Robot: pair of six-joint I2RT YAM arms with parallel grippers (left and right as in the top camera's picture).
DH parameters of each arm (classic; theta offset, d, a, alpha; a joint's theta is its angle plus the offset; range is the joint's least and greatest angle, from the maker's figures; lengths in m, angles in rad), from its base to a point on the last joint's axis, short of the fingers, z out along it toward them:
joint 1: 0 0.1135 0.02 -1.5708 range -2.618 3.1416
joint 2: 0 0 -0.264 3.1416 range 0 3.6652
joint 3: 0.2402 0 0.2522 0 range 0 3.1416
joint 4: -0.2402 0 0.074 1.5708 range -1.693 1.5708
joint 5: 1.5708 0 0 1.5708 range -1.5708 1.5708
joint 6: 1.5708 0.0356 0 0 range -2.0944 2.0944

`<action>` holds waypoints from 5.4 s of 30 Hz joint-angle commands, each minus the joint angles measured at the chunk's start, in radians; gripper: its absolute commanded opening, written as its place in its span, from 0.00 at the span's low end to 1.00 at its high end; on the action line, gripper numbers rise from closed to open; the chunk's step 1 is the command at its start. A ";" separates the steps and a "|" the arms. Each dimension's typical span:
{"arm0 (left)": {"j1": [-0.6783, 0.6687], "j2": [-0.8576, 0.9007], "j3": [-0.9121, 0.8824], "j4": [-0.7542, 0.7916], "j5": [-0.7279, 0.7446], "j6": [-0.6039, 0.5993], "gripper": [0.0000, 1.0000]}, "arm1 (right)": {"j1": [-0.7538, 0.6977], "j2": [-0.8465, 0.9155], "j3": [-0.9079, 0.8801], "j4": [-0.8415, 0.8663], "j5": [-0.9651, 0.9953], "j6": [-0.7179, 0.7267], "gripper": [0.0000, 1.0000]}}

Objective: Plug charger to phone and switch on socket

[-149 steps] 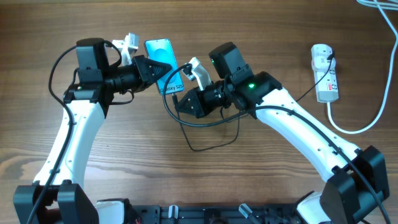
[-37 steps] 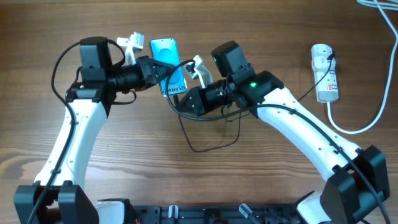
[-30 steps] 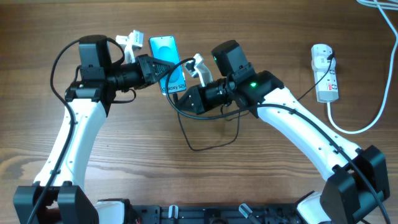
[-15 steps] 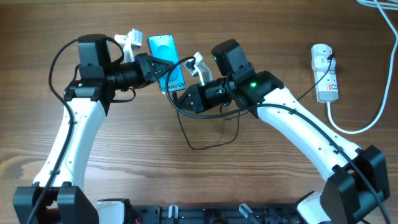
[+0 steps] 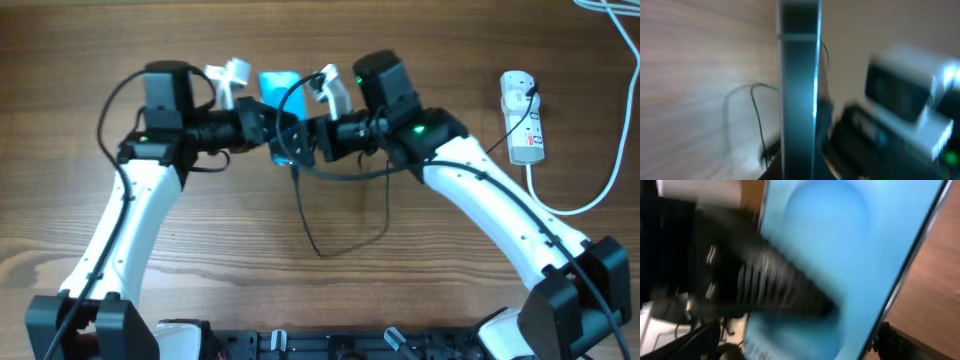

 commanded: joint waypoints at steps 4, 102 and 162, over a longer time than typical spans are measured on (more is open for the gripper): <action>-0.006 -0.020 -0.008 0.012 0.049 -0.036 0.04 | -0.007 -0.001 0.027 -0.083 0.012 -0.048 1.00; -0.064 -0.021 -0.008 0.182 -0.156 -0.320 0.04 | 0.030 0.000 0.027 -0.232 -0.042 -0.093 0.13; -0.052 -0.020 -0.008 0.187 -0.084 -0.263 0.05 | -0.113 -0.001 0.027 -0.211 -0.057 -0.072 1.00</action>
